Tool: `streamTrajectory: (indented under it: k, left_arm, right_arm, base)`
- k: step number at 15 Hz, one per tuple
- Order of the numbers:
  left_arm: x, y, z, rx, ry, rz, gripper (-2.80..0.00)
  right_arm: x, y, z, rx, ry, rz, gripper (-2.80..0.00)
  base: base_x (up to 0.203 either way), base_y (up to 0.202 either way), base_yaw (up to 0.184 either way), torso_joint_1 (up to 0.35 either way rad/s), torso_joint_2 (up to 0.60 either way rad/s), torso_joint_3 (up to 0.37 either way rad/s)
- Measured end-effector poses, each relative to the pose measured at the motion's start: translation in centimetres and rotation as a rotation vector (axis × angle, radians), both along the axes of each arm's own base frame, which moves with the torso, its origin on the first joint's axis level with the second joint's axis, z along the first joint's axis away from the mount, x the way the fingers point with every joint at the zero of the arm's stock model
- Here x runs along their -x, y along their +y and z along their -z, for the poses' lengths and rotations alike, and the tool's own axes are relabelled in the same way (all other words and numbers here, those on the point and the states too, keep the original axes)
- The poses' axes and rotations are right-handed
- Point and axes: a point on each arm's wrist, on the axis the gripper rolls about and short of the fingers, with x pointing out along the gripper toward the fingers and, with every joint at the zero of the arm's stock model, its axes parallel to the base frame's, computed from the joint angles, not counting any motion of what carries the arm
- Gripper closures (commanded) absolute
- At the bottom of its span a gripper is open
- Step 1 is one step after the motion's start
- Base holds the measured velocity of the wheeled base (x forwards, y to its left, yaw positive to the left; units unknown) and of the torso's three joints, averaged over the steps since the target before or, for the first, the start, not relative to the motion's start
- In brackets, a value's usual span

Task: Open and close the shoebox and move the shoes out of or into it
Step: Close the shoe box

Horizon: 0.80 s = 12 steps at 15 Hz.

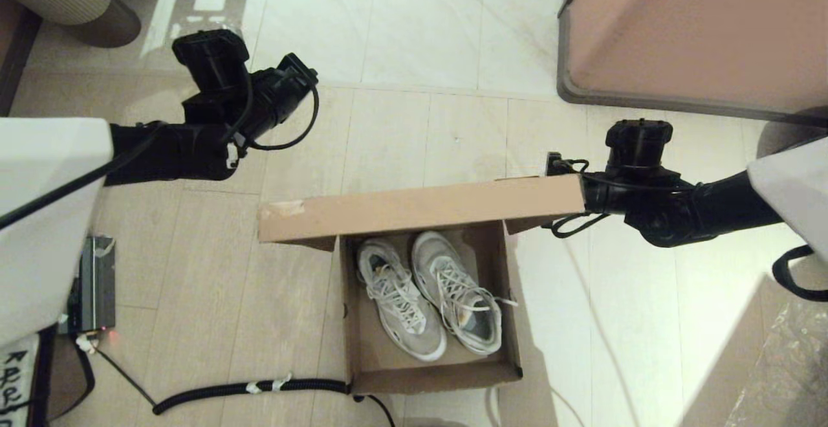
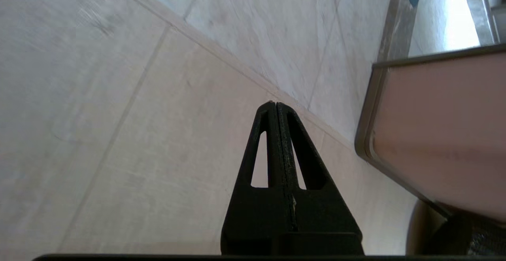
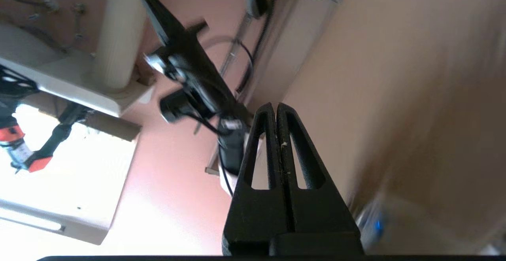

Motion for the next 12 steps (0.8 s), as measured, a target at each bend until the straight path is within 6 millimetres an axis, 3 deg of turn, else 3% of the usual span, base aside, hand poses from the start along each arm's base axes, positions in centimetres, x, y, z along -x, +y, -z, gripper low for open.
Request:
streamTrajectory:
  k: [7, 9, 12]
  left_arm:
    - [2.0, -7.8, 1.7, 0.002, 0.051, 0.123, 0.0]
    - [2.5, -8.8, 2.5, -0.001, 0.086, 0.094, 0.0]
    - [3.4, -8.6, 3.5, -0.022, 0.139, 0.074, 0.0]
  right_arm:
    - [9.1, -1.2, 0.2, 0.077, 0.002, -0.019, 0.0]
    - [11.7, -1.6, 0.1, 0.101, -0.037, -0.028, 0.0]
    - [15.4, -2.0, -0.1, 0.136, -0.12, -0.046, 0.0]
  base:
    - [0.0, 0.0, 0.0, 0.0, 0.0, 0.0]
    - [0.0, 0.0, 0.0, 0.0, 0.0, 0.0]
    - [0.0, 0.0, 0.0, 0.0, 0.0, 0.0]
